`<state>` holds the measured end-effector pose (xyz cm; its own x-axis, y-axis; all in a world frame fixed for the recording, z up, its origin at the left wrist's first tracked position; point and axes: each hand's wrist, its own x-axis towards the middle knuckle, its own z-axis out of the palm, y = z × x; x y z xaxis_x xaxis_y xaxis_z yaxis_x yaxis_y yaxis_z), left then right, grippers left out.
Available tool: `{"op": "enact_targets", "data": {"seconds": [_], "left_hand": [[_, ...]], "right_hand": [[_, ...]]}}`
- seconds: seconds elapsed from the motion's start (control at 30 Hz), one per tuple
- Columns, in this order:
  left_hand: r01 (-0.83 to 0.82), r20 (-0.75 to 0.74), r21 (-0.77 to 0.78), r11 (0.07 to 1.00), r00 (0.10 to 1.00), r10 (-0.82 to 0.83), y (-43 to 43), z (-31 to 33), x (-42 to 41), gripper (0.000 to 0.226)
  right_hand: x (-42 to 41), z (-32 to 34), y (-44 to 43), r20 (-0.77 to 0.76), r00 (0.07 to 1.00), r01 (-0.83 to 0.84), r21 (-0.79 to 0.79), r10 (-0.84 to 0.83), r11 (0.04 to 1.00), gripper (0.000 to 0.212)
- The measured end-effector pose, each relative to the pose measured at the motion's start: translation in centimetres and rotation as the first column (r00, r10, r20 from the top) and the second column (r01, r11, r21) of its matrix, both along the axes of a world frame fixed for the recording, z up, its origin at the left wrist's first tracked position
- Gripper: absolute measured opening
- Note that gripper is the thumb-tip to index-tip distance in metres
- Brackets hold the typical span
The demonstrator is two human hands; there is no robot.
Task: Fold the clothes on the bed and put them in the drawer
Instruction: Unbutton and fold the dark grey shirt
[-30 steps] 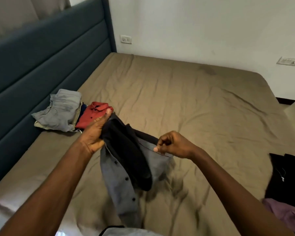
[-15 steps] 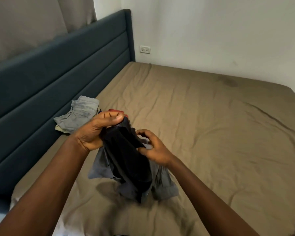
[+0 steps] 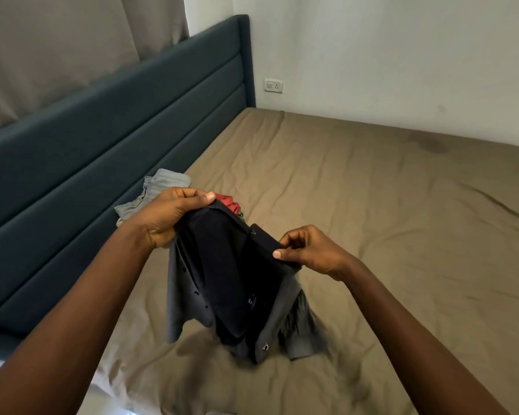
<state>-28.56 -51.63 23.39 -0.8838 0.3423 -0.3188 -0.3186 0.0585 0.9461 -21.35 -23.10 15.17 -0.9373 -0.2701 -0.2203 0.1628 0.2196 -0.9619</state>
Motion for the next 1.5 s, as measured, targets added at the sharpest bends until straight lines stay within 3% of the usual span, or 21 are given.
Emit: {"op": "enact_targets", "data": {"seconds": [0.1, 0.17, 0.3, 0.4, 0.47, 0.57, 0.67, 0.77, 0.93, 1.07, 1.27, 1.37, 1.5], "left_hand": [[-0.168, -0.154, -0.186, 0.968, 0.978, 0.140, 1.4, -3.9, -1.1, 0.016], [-0.240, -0.236, -0.256, 0.936, 0.955, 0.180, 2.4, -7.0, -0.9, 0.015], [-0.452, -0.341, -0.278, 0.848, 0.871, 0.352, 4.1, -11.5, 1.4, 0.019], [-0.507, -0.341, -0.216, 0.834, 0.840, 0.422, 5.0, -12.6, 2.5, 0.018], [-0.516, -0.321, -0.199, 0.833, 0.838, 0.442, 5.0, -12.7, 2.1, 0.017], [-0.406, -0.209, -0.229, 0.885, 0.908, 0.362, 4.3, -12.5, 1.2, 0.014], [-0.122, -0.007, -0.223, 0.967, 0.992, 0.124, 3.7, -12.0, 2.1, 0.015], [0.036, 0.036, -0.251, 0.967, 0.999, -0.028, 4.0, -12.1, 5.1, 0.020], [0.079, 0.026, -0.236, 0.969, 0.997, -0.075, 5.0, -14.0, 10.1, 0.015], [-0.037, 0.062, -0.140, 0.989, 0.997, 0.046, 6.1, -14.5, 12.7, 0.016], [-0.144, 0.001, -0.092, 0.985, 0.990, 0.144, 6.5, -14.5, 14.4, 0.012], [-0.182, -0.129, -0.184, 0.966, 0.979, 0.160, 6.5, -15.1, 14.8, 0.018], [-0.118, -0.294, -0.379, 0.918, 0.956, 0.002, 6.3, -15.6, 15.5, 0.023]], "right_hand": [[0.6, -2.5, 0.5, -0.058, 0.998, 0.056, 0.394, -0.036, 0.917, 0.021], [1.6, -4.4, 0.1, -0.004, 0.998, 0.060, 0.491, -0.067, 0.869, 0.024], [5.7, -8.1, -1.8, 0.340, 0.915, 0.175, 0.157, -0.219, 0.972, 0.019], [8.2, -10.1, -3.5, 0.276, 0.937, 0.147, 0.248, -0.215, 0.958, 0.029], [9.2, -10.1, -4.4, 0.238, 0.955, 0.122, 0.223, -0.175, 0.967, 0.029], [9.7, -9.4, -5.5, 0.340, 0.926, 0.201, -0.065, -0.168, 0.978, 0.021], [9.7, -9.2, -6.7, 0.401, 0.867, 0.414, -0.248, -0.296, 0.876, 0.017], [9.5, -9.1, -7.4, 0.498, 0.738, 0.628, -0.261, -0.456, 0.733, 0.014], [10.0, -8.5, -7.7, 0.559, 0.660, 0.722, -0.287, -0.502, 0.629, 0.015], [10.7, -8.6, -8.0, 0.508, 0.650, 0.735, -0.232, -0.565, 0.637, 0.009], [11.3, -9.6, -8.7, 0.393, 0.637, 0.744, -0.091, -0.663, 0.662, 0.003], [11.4, -9.7, -8.8, 0.384, 0.613, 0.757, -0.037, -0.690, 0.652, 0.005], [11.7, -9.7, -9.2, 0.434, 0.621, 0.745, -0.067, -0.653, 0.664, 0.008]]}}
